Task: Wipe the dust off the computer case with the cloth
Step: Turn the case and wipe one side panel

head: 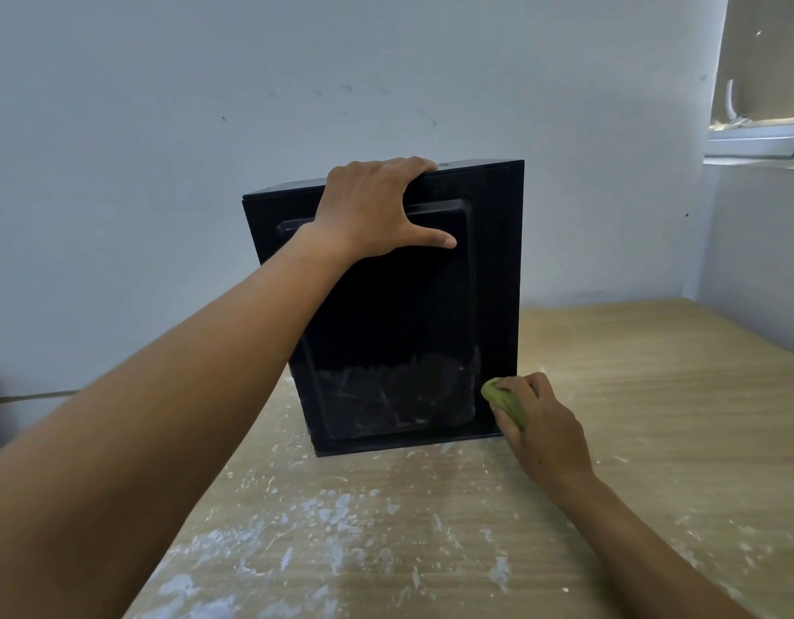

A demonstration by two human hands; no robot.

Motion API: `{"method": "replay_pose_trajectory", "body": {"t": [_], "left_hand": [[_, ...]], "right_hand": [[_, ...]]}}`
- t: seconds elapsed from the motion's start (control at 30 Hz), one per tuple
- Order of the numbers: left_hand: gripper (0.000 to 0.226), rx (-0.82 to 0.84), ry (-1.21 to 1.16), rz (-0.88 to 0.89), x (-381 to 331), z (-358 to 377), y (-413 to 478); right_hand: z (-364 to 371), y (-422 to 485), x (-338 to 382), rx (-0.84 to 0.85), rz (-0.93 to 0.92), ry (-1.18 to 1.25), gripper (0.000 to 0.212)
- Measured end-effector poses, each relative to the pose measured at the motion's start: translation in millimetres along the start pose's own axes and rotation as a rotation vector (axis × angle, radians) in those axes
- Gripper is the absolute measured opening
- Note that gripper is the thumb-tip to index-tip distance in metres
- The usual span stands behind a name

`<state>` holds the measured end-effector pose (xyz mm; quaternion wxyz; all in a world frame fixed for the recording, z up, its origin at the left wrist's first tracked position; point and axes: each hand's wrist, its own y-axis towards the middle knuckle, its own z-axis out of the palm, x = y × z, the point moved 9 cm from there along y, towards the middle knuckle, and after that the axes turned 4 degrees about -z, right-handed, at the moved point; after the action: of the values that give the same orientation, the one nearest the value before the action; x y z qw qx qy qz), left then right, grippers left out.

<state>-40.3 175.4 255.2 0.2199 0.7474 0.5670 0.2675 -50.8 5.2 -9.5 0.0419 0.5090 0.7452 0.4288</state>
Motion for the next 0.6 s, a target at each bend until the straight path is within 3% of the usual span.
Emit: {"method": "replay_pose_trajectory", "body": {"t": [0.33, 0.6], "left_hand": [[0.096, 0.008, -0.001, -0.002, -1, -1, 0], [0.097, 0.01, 0.007, 0.002, -1, 0, 0]], "right_hand": [[-48, 49, 35, -0.158, -0.098, 0.076, 0.028], [-67, 73, 50, -0.248, -0.068, 0.073, 0.027]]}}
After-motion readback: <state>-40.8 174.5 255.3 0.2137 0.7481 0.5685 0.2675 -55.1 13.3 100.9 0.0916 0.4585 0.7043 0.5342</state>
